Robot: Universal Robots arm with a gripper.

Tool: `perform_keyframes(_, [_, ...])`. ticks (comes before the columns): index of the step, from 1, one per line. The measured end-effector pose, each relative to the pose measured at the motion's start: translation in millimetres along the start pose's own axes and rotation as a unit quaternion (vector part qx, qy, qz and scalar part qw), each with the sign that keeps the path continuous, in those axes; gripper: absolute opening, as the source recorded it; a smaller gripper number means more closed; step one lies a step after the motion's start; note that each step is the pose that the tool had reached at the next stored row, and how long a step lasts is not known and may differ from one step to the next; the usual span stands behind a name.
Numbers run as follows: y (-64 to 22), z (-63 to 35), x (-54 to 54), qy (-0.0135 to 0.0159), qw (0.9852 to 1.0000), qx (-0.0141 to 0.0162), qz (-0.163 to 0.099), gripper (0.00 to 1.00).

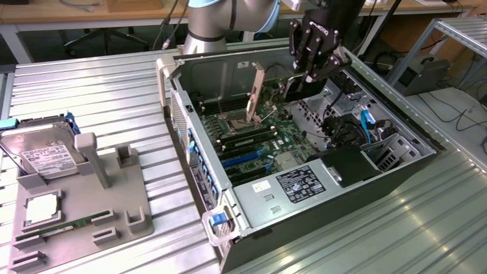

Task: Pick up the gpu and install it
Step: 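Insert the gpu into the slot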

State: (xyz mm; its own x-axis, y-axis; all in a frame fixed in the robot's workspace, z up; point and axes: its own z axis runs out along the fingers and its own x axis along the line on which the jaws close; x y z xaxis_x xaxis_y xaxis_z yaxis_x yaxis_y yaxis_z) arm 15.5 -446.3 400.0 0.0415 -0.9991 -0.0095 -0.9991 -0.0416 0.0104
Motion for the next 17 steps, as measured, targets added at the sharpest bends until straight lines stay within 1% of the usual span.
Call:
perform_keyframes(8, [0.2, 1.0, 0.0, -0.0003, 1.0000, 0.0000, 0.000, 0.27])
perform_keyframes(12, [0.2, 1.4, 0.0, -0.0016, 1.0000, 0.0001, 0.000, 0.27])
perform_keyframes(17, [0.3, 4.9, 0.1, -0.0020, 1.0000, 0.0001, 0.000, 0.27])
